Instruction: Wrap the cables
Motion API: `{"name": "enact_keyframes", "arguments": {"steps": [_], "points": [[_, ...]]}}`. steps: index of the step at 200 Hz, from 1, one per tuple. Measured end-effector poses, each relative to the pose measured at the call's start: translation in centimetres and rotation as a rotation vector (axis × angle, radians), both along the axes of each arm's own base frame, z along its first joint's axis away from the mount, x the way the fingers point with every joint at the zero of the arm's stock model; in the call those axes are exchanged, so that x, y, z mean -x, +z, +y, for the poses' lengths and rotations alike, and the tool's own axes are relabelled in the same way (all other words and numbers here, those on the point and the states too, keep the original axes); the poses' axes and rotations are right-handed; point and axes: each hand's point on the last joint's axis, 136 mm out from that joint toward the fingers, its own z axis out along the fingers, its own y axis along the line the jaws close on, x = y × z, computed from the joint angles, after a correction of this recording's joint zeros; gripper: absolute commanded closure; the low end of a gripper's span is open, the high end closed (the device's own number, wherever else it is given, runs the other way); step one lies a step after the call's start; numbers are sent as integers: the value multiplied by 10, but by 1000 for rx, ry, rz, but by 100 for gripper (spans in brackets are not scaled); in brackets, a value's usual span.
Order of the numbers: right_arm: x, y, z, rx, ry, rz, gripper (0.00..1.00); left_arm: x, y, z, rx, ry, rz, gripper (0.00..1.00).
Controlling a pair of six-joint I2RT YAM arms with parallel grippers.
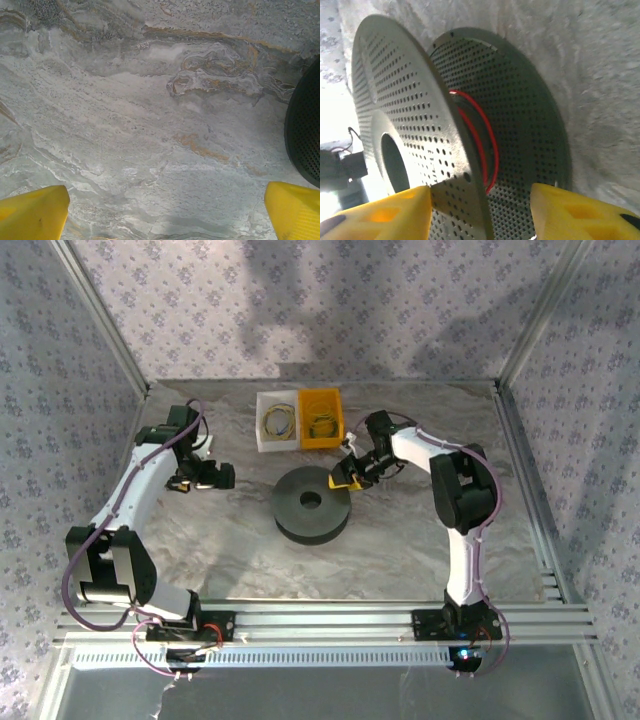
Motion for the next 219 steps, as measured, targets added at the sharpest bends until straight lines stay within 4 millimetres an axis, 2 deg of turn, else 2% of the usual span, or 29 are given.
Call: {"name": "enact_keyframes", "arguments": {"steps": [7,8,9,13,16,39,68,95,109,123,144,178,219], "points": [[-2,0,-3,26,-2,-16,20,0,0,1,-3,1,0,0],[-2,0,-4,28,-3,-18,15,0,0,1,-3,1,0,0],[-2,0,-4,32,-8,-14,15,0,0,1,-3,1,0,0],[-3,1,-7,49,-7,-27,3,0,0,1,-6,2,-1,0],[-4,2,-8,57,-14,-29,2,0,0,1,-6,1,-1,0],[-14,24,-20,110,-32,-93,1,0,0,2,-9,2,-1,0],[-38,87,-22,109,-57,-248,1,0,0,2,-9,2,-1,0],[-62,144,-15,74,-73,-395,1,0,0,2,-9,2,-1,0],[-77,164,-8,65,-79,-462,1,0,0,2,-9,2,-1,0],[-95,175,2,61,-83,-520,1,0,0,2,-8,2,-1,0],[-127,173,19,61,-97,-571,2,0,0,2,-8,2,-1,0],[-176,140,40,74,-131,-592,8,0,0,2,-9,2,0,0],[-207,102,43,127,-179,-611,12,0,0,2,-9,2,0,0]]}}
